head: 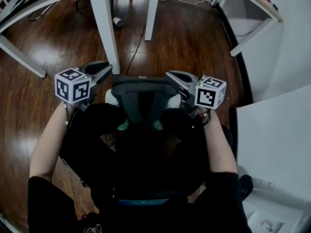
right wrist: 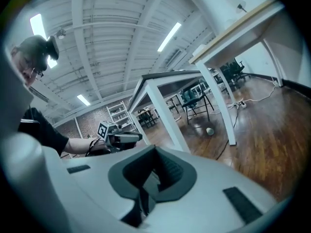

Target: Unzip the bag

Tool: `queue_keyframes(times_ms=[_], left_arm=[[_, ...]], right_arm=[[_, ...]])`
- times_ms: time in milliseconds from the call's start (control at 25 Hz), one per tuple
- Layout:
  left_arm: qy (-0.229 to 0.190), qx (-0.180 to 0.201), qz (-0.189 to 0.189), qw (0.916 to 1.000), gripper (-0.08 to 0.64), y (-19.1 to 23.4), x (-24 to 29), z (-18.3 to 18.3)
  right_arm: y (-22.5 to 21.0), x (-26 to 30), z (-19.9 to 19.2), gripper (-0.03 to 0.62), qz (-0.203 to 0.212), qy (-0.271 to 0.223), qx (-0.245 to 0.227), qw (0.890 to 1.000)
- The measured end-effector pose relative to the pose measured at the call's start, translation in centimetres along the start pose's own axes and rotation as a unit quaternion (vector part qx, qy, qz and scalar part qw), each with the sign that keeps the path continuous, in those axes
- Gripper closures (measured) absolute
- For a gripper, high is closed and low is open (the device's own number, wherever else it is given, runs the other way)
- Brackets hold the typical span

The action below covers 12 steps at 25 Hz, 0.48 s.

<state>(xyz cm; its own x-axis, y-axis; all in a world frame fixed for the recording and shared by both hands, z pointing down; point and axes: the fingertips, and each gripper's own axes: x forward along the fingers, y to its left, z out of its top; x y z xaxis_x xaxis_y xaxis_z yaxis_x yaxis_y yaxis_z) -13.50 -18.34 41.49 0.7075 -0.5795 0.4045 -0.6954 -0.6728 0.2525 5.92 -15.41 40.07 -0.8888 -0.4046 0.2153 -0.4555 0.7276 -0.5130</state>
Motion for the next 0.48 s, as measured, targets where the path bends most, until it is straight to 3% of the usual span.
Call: queue_keyframes(times_ms=[120,200,320,480], left_arm=[[-0.066,0.006,-0.031,0.9973,0.491,-2.4,0.2,3.2],[-0.094,0.013,-0.052,0.9942,0.492,-4.3,0.8,5.1],[-0.111,0.058,-0.064,0.9901,0.491,-6.9,1.7,6.5],[-0.123,0.102,-0.063,0.9851,0.492,-8.9,2.4,7.1]], right_arm=[[1.7,0.6,1.8,0.581,0.014,-0.021,-0.031,0.999],[3.4,0.9,3.3,0.581,0.021,-0.037,-0.077,0.996],[5.0,1.6,4.3,0.581,0.012,-0.045,-0.150,0.988],[5.1,2.5,4.0,0.581,-0.011,-0.028,-0.202,0.979]])
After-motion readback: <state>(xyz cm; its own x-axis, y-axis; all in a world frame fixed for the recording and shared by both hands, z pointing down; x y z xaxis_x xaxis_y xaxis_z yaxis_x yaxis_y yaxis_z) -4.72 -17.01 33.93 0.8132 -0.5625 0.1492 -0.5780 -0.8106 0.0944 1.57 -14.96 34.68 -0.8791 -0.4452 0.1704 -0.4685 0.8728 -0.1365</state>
